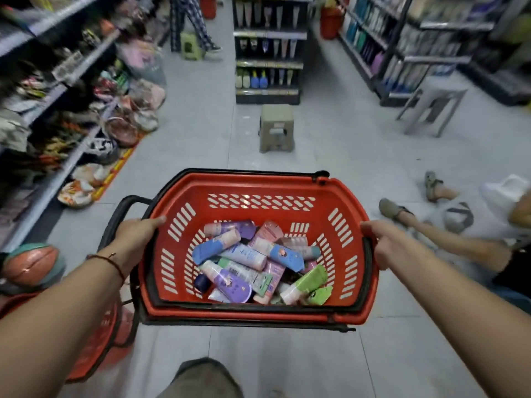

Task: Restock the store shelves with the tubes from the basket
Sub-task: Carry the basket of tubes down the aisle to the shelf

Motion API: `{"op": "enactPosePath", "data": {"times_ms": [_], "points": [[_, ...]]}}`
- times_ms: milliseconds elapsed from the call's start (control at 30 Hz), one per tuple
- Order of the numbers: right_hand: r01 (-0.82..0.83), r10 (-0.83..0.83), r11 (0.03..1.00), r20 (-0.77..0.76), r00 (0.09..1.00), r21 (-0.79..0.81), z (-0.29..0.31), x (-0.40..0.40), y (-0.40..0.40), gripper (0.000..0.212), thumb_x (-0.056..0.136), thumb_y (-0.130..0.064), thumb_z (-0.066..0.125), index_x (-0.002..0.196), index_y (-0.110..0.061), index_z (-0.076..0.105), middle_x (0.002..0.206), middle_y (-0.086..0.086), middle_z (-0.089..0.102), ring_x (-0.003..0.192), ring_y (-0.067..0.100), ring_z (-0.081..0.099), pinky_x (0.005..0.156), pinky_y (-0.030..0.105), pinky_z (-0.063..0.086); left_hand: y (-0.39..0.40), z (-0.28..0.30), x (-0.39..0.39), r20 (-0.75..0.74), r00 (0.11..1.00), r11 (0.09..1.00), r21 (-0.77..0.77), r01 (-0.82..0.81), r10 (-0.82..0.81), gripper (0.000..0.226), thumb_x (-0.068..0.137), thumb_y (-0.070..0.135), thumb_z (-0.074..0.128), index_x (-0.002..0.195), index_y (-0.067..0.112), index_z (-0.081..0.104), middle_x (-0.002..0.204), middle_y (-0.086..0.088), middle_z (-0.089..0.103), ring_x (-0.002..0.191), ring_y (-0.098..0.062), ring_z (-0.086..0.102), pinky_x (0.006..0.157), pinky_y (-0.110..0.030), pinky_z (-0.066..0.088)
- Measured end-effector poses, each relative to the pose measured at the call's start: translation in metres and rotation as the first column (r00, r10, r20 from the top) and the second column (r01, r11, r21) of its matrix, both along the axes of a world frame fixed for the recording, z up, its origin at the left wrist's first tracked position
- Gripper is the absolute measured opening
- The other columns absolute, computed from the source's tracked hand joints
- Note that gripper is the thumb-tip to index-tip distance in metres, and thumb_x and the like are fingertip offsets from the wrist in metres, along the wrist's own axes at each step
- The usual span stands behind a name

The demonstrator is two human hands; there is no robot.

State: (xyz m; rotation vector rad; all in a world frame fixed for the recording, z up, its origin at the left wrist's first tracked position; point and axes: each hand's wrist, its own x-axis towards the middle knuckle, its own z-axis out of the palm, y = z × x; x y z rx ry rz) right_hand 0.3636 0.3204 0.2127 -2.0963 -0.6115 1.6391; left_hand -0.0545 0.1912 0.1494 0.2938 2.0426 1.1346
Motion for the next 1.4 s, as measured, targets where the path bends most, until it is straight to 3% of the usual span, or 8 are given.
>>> {"op": "enactPosePath", "data": {"times_ms": [200, 400, 533, 667, 800, 1033, 1267, 1400], "points": [[0.018, -0.018, 1.000, 0.024, 1.000, -0.023, 0.018, -0.032, 0.059, 0.021, 0.091, -0.012, 0.061, 0.073, -0.002, 0.061, 0.045, 0.012, 0.063, 0.031, 0.021, 0.059, 0.028, 0.031, 0.046, 0.061, -0.004, -0.033, 0.019, 1.000, 0.999, 0.028, -0.018, 0.018, 0.032, 0.083, 0.022, 0.078, 0.101, -0.002, 0.067, 0.090, -0.021, 0.074, 0.078, -0.035, 0.073, 0.073, -0.042, 0.059], [0.052, -0.045, 0.990, 0.054, 0.998, -0.133, -0.004, -0.098, 0.139, 0.023, 0.089, -0.024, 0.066, 0.094, -0.002, 0.067, 0.076, 0.014, 0.074, 0.065, 0.028, 0.072, 0.061, 0.044, 0.060, 0.148, -0.035, -0.101, 0.068, 0.998, 1.000, 0.016, -0.007, 0.006, 0.032, 0.080, 0.026, 0.080, 0.097, 0.001, 0.069, 0.089, -0.019, 0.075, 0.078, -0.036, 0.074, 0.081, -0.051, 0.059], [0.085, -0.075, 0.988, 0.079, 0.994, -0.132, -0.008, -0.154, 0.194, 0.022, 0.091, -0.023, 0.066, 0.094, -0.001, 0.064, 0.087, 0.015, 0.073, 0.082, 0.030, 0.071, 0.086, 0.050, 0.057, 0.204, -0.041, -0.150, 0.094, 0.996, 1.000, -0.010, -0.002, 0.003, 0.030, 0.081, 0.024, 0.080, 0.096, 0.001, 0.068, 0.090, -0.018, 0.074, 0.080, -0.035, 0.073, 0.082, -0.049, 0.059], [0.110, -0.102, 0.985, 0.065, 0.993, -0.134, -0.002, -0.198, 0.248, 0.025, 0.092, -0.024, 0.065, 0.091, 0.001, 0.060, 0.085, 0.015, 0.072, 0.080, 0.030, 0.070, 0.085, 0.050, 0.056, 0.265, -0.029, -0.196, 0.078, 0.997, 0.999, -0.018, 0.031, -0.029, 0.028, 0.084, 0.025, 0.078, 0.097, 0.002, 0.068, 0.089, -0.016, 0.074, 0.080, -0.034, 0.073, 0.073, -0.041, 0.059], [0.093, -0.088, 0.988, 0.046, 0.995, -0.122, 0.005, -0.233, 0.302, 0.024, 0.093, -0.022, 0.064, 0.090, 0.000, 0.058, 0.083, 0.016, 0.070, 0.076, 0.031, 0.069, 0.086, 0.051, 0.056, 0.323, -0.019, -0.240, 0.071, 0.996, 0.998, -0.042, 0.056, -0.053, 0.035, 0.081, 0.028, 0.079, 0.101, 0.001, 0.069, 0.091, -0.018, 0.075, 0.078, -0.035, 0.074, 0.077, -0.047, 0.060], [0.041, -0.036, 0.988, 0.037, 0.999, -0.149, -0.005, -0.278, 0.420, 0.024, 0.093, -0.024, 0.065, 0.091, -0.001, 0.058, 0.078, 0.016, 0.070, 0.071, 0.030, 0.068, 0.063, 0.050, 0.055, 0.435, -0.022, -0.284, 0.041, 0.998, 0.996, -0.077, 0.049, -0.046, 0.033, 0.083, 0.026, 0.078, 0.101, 0.001, 0.068, 0.090, -0.018, 0.074, 0.076, -0.035, 0.073, 0.065, -0.039, 0.058], [-0.039, 0.047, 0.984, 0.040, 0.998, -0.175, -0.019, -0.312, 0.570, 0.024, 0.092, -0.022, 0.064, 0.085, -0.001, 0.060, 0.056, 0.016, 0.068, 0.044, 0.029, 0.066, 0.077, 0.046, 0.057, 0.561, -0.037, -0.314, 0.049, 0.999, 0.986, -0.165, 0.012, -0.004, 0.033, 0.080, 0.028, 0.081, 0.094, 0.001, 0.068, 0.091, -0.018, 0.075, 0.078, -0.035, 0.073, 0.081, -0.049, 0.059], [-0.048, 0.057, 0.988, 0.055, 0.997, -0.148, -0.017, -0.330, 0.646, 0.023, 0.093, -0.021, 0.063, 0.084, 0.000, 0.060, 0.056, 0.015, 0.069, 0.050, 0.028, 0.068, 0.077, 0.046, 0.056, 0.627, -0.032, -0.325, 0.025, 1.000, 0.990, -0.142, -0.012, 0.016, 0.030, 0.082, 0.029, 0.079, 0.088, 0.003, 0.066, 0.086, -0.017, 0.073, 0.078, -0.035, 0.072, 0.081, -0.049, 0.058]]}}
